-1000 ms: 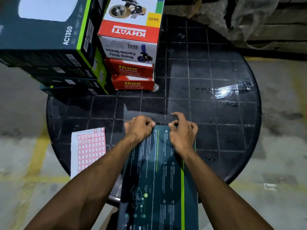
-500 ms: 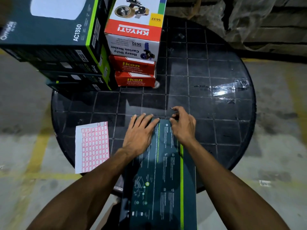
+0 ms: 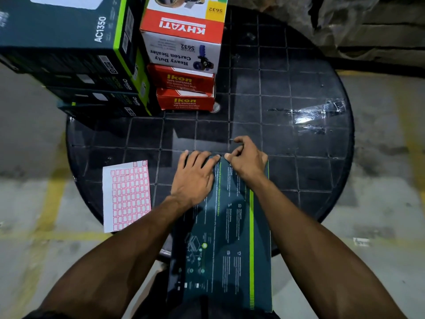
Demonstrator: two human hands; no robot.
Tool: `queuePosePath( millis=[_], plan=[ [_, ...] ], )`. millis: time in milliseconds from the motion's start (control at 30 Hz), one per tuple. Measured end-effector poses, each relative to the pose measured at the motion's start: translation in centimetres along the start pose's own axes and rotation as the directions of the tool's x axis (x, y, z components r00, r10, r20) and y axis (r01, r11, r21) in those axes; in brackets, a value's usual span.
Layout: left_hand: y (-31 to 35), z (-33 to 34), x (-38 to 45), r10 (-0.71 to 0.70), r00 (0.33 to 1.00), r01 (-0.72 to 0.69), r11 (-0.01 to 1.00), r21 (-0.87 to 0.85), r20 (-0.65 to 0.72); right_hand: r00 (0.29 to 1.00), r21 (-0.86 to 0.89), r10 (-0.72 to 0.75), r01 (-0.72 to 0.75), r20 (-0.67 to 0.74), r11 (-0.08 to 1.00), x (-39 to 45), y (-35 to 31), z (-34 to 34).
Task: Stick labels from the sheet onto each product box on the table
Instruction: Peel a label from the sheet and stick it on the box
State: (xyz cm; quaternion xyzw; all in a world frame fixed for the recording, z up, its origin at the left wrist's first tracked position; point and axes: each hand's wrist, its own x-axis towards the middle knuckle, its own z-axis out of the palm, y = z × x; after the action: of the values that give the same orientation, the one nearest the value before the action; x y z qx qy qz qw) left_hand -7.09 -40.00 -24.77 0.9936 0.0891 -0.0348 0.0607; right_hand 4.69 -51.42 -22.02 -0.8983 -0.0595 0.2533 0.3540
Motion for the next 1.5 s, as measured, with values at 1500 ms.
queuePosePath(
  millis=[1500],
  plan=[
    [-1.9,0.7,1.2,0.118,0.975,-0.138,0.986,-0.098,-0.186,0.833,-0.261,-0.163,0.343,0.529,0.902,2.1,-2.0,-3.1]
  ],
)
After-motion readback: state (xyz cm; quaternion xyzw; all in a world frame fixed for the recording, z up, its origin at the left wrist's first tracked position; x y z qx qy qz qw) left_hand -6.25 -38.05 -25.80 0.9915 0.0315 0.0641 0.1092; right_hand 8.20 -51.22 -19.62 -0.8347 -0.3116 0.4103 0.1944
